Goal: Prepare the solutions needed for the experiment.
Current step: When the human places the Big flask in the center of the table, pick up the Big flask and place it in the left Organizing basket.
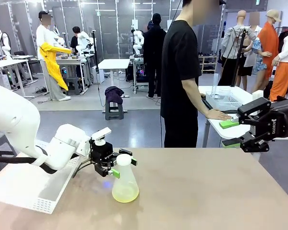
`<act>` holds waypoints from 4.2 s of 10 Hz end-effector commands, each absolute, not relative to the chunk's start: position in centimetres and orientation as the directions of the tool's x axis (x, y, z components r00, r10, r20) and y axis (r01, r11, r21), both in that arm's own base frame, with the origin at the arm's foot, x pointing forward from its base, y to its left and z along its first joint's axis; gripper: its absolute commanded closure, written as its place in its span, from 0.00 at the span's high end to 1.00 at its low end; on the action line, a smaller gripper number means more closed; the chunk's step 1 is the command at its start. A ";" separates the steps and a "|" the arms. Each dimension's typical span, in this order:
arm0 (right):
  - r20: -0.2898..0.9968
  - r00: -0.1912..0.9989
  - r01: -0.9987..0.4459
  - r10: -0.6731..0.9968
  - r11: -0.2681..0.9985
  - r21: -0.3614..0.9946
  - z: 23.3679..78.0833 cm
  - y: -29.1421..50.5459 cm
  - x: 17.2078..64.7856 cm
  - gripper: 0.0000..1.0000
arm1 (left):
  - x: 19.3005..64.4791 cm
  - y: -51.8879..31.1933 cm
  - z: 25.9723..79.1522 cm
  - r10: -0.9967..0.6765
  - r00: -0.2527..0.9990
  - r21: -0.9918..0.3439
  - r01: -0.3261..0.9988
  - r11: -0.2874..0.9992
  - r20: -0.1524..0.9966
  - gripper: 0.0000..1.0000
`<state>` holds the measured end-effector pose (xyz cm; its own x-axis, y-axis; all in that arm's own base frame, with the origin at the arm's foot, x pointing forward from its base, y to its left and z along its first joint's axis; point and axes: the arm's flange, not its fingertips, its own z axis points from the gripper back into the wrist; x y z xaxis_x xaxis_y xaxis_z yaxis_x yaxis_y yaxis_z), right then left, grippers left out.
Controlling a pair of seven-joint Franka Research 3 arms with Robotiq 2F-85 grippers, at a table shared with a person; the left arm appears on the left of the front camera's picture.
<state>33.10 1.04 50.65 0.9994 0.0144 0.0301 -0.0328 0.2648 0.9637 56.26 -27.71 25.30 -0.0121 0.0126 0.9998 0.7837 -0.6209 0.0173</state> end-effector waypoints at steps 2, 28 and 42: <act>0.042 0.999 -0.044 0.014 0.251 0.967 50.8 1.1 33.2 0.58 | 56.1 -28.5 24.4 0.060 0.006 0.034 0.764 -0.644 0.998 1.00; 0.042 0.999 -0.044 0.014 0.251 0.967 50.8 1.1 33.2 0.58 | 51.9 -24.2 38.8 -0.045 -0.136 0.066 0.711 -0.700 0.990 0.16; 0.042 0.999 -0.044 0.014 0.251 0.967 50.8 1.1 33.2 0.58 | 53.6 5.0 46.8 0.028 -0.275 0.271 0.922 -0.277 0.961 0.16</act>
<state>33.10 1.03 50.65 0.9995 0.0142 0.0296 -0.0323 0.2647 0.9638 53.88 4.39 46.99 -0.2602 -0.0327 0.9650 0.9178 -0.3189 0.2366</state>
